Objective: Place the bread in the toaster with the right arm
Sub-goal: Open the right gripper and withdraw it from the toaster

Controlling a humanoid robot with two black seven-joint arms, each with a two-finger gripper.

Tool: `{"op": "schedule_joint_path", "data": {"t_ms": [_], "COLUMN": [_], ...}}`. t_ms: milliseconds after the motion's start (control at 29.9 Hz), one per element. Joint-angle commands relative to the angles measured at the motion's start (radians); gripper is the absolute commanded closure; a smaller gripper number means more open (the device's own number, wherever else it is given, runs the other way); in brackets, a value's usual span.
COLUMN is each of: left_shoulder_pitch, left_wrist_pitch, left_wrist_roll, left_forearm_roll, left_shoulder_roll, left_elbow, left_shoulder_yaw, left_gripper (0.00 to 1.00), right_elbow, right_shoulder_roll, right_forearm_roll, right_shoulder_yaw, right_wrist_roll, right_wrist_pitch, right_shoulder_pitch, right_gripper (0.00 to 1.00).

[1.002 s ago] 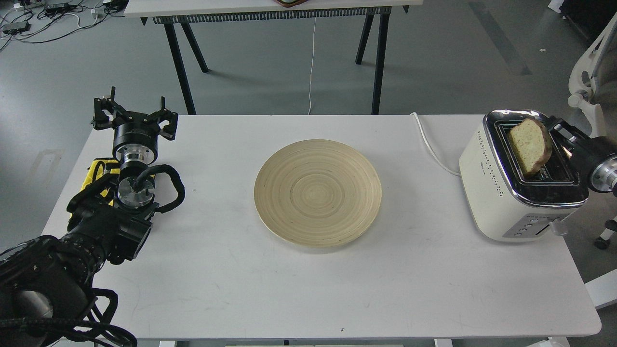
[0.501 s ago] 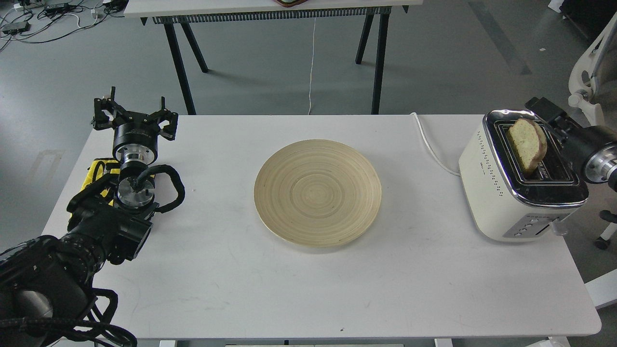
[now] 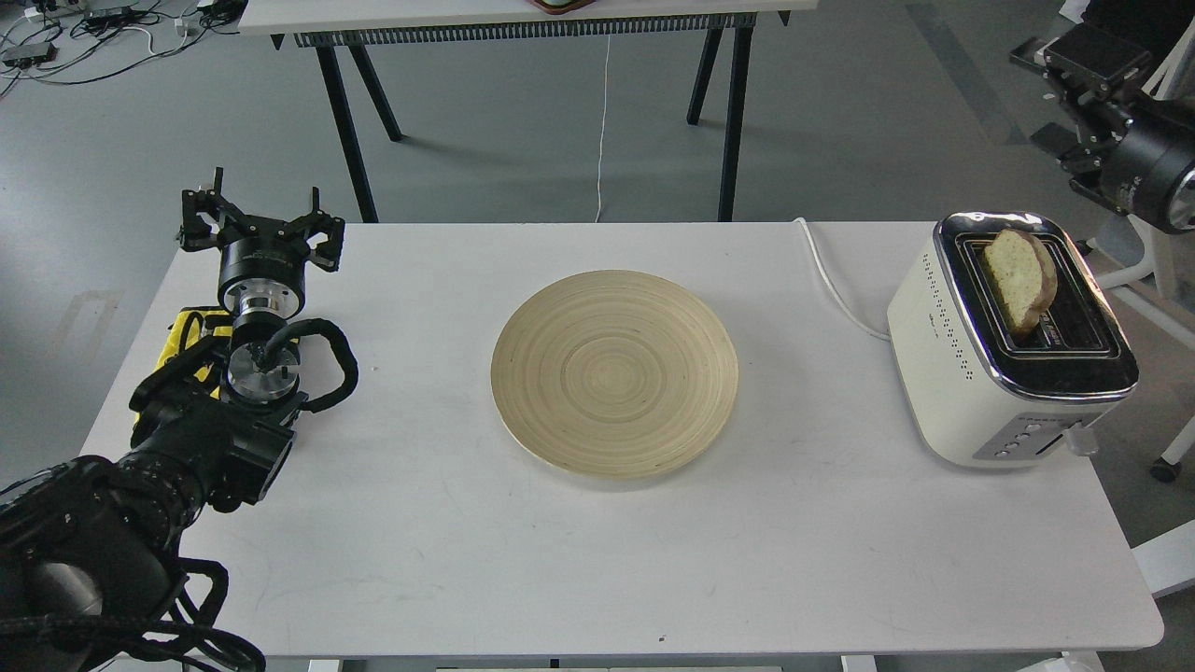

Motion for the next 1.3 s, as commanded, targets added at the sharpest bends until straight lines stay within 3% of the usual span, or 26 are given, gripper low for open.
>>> {"op": "schedule_joint_path", "data": {"t_ms": [0,100,301,468,702,936,1270], "left_shoulder_pitch": [0.0,0.0,0.0,0.0,0.0,0.0,0.0], "left_wrist_pitch": [0.0,0.0,0.0,0.0,0.0,0.0,0.0], "left_wrist_roll": [0.0,0.0,0.0,0.0,0.0,0.0,0.0], "left_forearm_roll": [0.0,0.0,0.0,0.0,0.0,0.0,0.0], "left_shoulder_roll": [-0.001,0.001,-0.001,-0.001,-0.001,-0.001,-0.001], "left_elbow": [0.0,0.0,0.0,0.0,0.0,0.0,0.0], "left_shoulder_yaw": [0.0,0.0,0.0,0.0,0.0,0.0,0.0], "left_gripper": [0.0,0.0,0.0,0.0,0.0,0.0,0.0], "right_elbow": [0.003,-0.018,-0.131,-0.332,-0.615,-0.851,-0.9], "right_shoulder_roll": [0.152,0.273,0.522,0.73,0.881,0.935,0.933], "right_forearm_roll": [0.05,0.058,0.099,0.13,0.13,0.131,0.131], "right_shoulder_yaw": [-0.004,0.004,0.083,0.244,0.419,0.528,0.533], "right_wrist_roll": [0.025,0.104,0.249,0.349,0.392,0.405,0.411], "right_wrist_pitch": [-0.134,-0.207,-0.205,-0.092,0.271,0.609,0.609], "right_shoulder_pitch": [-0.035,-0.07,-0.168,-0.274,-0.314,-0.309,-0.306], "right_gripper": [0.02,0.02,0.01,0.01,0.01,0.01,0.01]}}
